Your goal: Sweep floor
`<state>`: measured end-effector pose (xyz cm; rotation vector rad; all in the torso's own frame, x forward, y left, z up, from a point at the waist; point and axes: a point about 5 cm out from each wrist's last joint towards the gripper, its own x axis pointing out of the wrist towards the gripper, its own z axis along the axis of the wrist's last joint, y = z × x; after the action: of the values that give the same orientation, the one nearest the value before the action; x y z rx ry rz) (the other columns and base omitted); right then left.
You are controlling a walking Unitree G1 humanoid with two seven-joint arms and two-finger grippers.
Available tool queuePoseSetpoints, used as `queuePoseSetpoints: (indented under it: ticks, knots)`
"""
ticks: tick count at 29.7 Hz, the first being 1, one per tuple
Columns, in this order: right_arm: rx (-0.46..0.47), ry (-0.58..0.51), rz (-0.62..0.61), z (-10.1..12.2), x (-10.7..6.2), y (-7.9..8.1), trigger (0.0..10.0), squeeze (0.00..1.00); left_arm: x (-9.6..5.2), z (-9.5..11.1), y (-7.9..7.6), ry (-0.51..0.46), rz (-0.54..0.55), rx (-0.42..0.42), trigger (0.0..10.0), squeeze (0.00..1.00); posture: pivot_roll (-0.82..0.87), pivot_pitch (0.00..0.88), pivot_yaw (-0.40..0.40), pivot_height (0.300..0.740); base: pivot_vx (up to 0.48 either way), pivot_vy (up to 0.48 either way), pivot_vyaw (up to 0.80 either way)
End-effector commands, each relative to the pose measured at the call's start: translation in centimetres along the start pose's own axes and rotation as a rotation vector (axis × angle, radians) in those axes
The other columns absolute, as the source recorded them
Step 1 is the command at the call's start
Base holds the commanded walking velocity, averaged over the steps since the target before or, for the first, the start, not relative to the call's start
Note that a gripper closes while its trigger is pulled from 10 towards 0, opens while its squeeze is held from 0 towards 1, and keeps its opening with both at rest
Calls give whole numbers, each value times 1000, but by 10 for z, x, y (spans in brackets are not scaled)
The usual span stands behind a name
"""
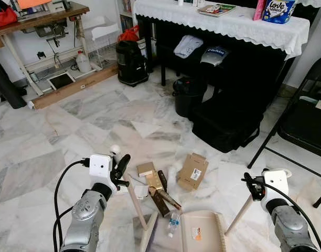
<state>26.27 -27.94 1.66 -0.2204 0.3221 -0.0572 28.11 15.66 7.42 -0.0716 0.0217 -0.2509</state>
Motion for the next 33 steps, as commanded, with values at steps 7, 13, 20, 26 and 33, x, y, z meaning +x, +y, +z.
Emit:
queuePoseSetpoints:
  ticks: [7, 13, 20, 26, 33]
  knots:
    - [-5, 13, 21, 1, 3, 7, 0, 0, 2, 6, 1, -20, -5, 18, 10000, 0, 94, 0, 38, 740, 0, 0, 0]
    - [-5, 16, 35, 1, 4, 10, 0, 0, 2, 6, 1, -16, -6, 19, 10000, 0, 95, 0, 36, 740, 0, 0, 0]
    - [-10, 16, 43, 1, 4, 12, 0, 0, 2, 4, 0, -9, -8, 19, 10000, 0, 93, 0, 36, 740, 0, 0, 0]
    - [3, 2, 40, 2, 5, 15, 0, 0, 2, 4, 0, -9, -9, 21, 10000, 0, 92, 0, 36, 740, 0, 0, 0]
    - [30, -63, -55, 13, 9, 12, 0, 0, 2, 5, 1, -10, -6, 25, 10000, 0, 90, 0, 36, 740, 0, 0, 0]
